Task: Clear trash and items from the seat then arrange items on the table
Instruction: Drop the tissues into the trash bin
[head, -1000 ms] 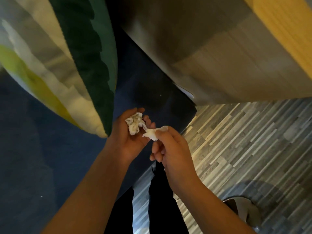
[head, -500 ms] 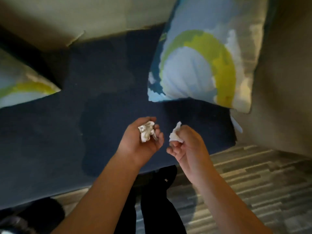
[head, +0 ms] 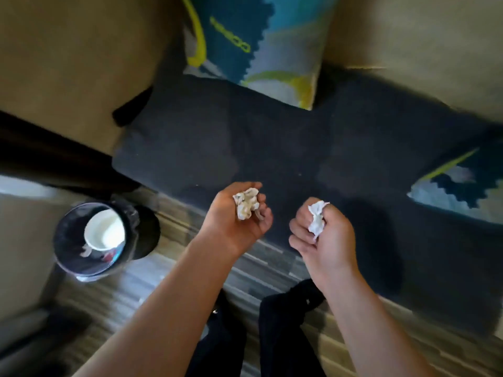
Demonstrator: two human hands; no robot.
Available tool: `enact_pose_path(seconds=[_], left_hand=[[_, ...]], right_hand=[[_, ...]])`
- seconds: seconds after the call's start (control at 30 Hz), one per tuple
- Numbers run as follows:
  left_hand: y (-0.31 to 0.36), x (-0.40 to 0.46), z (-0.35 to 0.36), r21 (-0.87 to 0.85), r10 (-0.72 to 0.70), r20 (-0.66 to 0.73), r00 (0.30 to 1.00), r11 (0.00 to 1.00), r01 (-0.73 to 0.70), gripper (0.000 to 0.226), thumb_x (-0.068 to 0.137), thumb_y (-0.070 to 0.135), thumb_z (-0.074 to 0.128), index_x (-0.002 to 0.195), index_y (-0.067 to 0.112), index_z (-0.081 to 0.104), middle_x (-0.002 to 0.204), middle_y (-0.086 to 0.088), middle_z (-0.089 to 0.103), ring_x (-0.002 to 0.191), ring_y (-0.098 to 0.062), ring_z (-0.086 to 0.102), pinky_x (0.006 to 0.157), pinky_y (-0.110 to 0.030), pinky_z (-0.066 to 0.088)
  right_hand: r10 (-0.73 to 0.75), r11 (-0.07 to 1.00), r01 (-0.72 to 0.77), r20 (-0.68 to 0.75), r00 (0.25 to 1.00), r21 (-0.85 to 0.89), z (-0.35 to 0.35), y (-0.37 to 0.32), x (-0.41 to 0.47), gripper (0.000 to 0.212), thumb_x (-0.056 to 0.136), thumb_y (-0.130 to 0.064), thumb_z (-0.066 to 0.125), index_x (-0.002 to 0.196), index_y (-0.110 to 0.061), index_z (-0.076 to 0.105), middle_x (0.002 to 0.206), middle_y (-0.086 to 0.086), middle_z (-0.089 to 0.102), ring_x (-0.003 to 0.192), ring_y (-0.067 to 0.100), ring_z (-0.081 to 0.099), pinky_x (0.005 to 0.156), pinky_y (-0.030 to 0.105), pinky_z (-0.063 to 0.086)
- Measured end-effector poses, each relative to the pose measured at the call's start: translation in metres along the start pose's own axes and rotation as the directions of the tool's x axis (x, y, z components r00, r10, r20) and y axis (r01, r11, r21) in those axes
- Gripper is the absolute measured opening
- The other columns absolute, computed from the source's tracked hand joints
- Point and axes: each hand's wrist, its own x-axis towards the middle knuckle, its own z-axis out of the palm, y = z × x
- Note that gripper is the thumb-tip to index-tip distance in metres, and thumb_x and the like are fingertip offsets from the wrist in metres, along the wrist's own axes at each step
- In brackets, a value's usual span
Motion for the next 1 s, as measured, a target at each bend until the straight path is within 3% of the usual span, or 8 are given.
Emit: enact_pose_path(seconds=[0.1, 0.23, 0.37, 0.53, 0.63, 0.73, 0.87, 1.0], left_hand=[[0.036, -0.032, -0.05, -0.1, 0.046, -0.025, 0.999, 0.994, -0.048, 0.011, 0.08, 0.012, 0.06, 0.071, 0.01, 0.068, 0.066, -0.004, 0.056, 0.056, -0.015, 0.05, 0.054, -0.026, 0.05], [0.081, -0.076, -0.123, -0.25, 0.124, -0.059, 0.991, 0.959, -0.135, 0.01, 0.079, 0.013, 0.058, 0.074, 0.01, 0.066, 0.067, -0.004, 0.054, 0.056, -0.016, 0.049, 0.055, -0.026, 0.049], [0.118, -0.115, -0.189, -0.36, 0.183, -0.067, 0.981, 0.912, -0.195, 0.015, 0.087, 0.017, 0.053, 0.077, 0.012, 0.063, 0.069, -0.003, 0.052, 0.056, -0.016, 0.05, 0.055, -0.026, 0.048], [0.152, -0.141, -0.252, -0.48, 0.243, -0.125, 0.962, 0.834, -0.273, 0.008, 0.08, 0.015, 0.057, 0.079, 0.011, 0.063, 0.069, -0.004, 0.052, 0.053, -0.015, 0.048, 0.051, -0.024, 0.049], [0.164, -0.147, -0.284, -0.575, 0.245, -0.144, 0.959, 0.768, -0.283, 0.004, 0.077, 0.011, 0.06, 0.08, 0.009, 0.062, 0.067, -0.005, 0.052, 0.05, -0.014, 0.05, 0.051, -0.024, 0.049], [0.171, -0.142, -0.315, -0.671, 0.209, -0.214, 0.954, 0.679, -0.299, 0.004, 0.078, 0.005, 0.06, 0.082, 0.005, 0.061, 0.068, -0.006, 0.051, 0.055, -0.013, 0.049, 0.049, -0.023, 0.051], [0.172, -0.131, -0.344, -0.697, 0.114, -0.291, 0.95, 0.655, -0.292, 0.003, 0.088, 0.005, 0.054, 0.086, 0.005, 0.057, 0.068, -0.007, 0.051, 0.049, -0.011, 0.053, 0.039, -0.017, 0.048], [0.179, -0.101, -0.371, -0.718, 0.089, -0.309, 0.947, 0.631, -0.294, 0.003, 0.096, 0.007, 0.052, 0.097, 0.008, 0.055, 0.068, -0.006, 0.048, 0.037, -0.008, 0.048, 0.027, -0.013, 0.031]], right_hand=[[0.093, 0.995, -0.089, 0.108, 0.99, -0.041, 0.063, 0.028, -0.007, 0.039, 0.091, -0.018, 0.031, 0.053, -0.017, 0.033, 0.054, -0.003, 0.023, 0.044, 0.008, 0.014, 0.036, 0.018, 0.011], [0.226, 0.94, -0.173, 0.157, 0.961, -0.295, 0.147, 0.078, -0.013, 0.045, 0.096, -0.028, 0.05, 0.055, -0.019, 0.037, 0.048, -0.001, 0.03, 0.037, 0.011, 0.022, 0.036, 0.021, 0.011], [0.269, 0.834, -0.135, 0.18, 0.946, -0.535, 0.218, 0.125, -0.022, 0.028, 0.102, -0.029, 0.054, 0.078, -0.017, 0.048, 0.05, 0.003, 0.054, 0.034, 0.012, 0.04, 0.034, 0.018, 0.021], [0.317, 0.741, -0.09, 0.228, 0.921, -0.666, 0.289, 0.179, -0.024, 0.044, 0.106, -0.043, 0.038, 0.075, -0.016, 0.054, 0.041, -0.003, 0.027, 0.031, 0.009, 0.019, 0.035, 0.017, 0.014], [0.468, 0.686, -0.21, 0.203, 0.86, -0.696, 0.316, 0.204, -0.018, 0.034, 0.099, -0.033, 0.033, 0.07, -0.02, 0.045, 0.054, -0.001, 0.028, 0.044, 0.01, 0.019, 0.047, 0.027, 0.009], [0.554, 0.605, -0.198, 0.229, 0.8, -0.771, 0.333, 0.227, -0.006, 0.024, 0.094, -0.017, 0.031, 0.073, -0.02, 0.041, 0.062, -0.002, 0.031, 0.053, 0.011, 0.024, 0.059, 0.036, 0.008], [0.56, 0.461, -0.093, 0.207, 0.802, -0.882, 0.344, 0.249, 0.015, 0.021, 0.104, -0.011, 0.033, 0.094, -0.011, 0.052, 0.073, -0.002, 0.046, 0.056, 0.007, 0.036, 0.05, 0.024, 0.023], [0.573, 0.37, -0.079, 0.161, 0.804, -0.926, 0.345, 0.271, 0.052, 0.017, 0.105, -0.008, 0.041, 0.108, -0.011, 0.057, 0.094, 0.005, 0.063, 0.062, 0.008, 0.054, 0.055, 0.018, 0.039]])
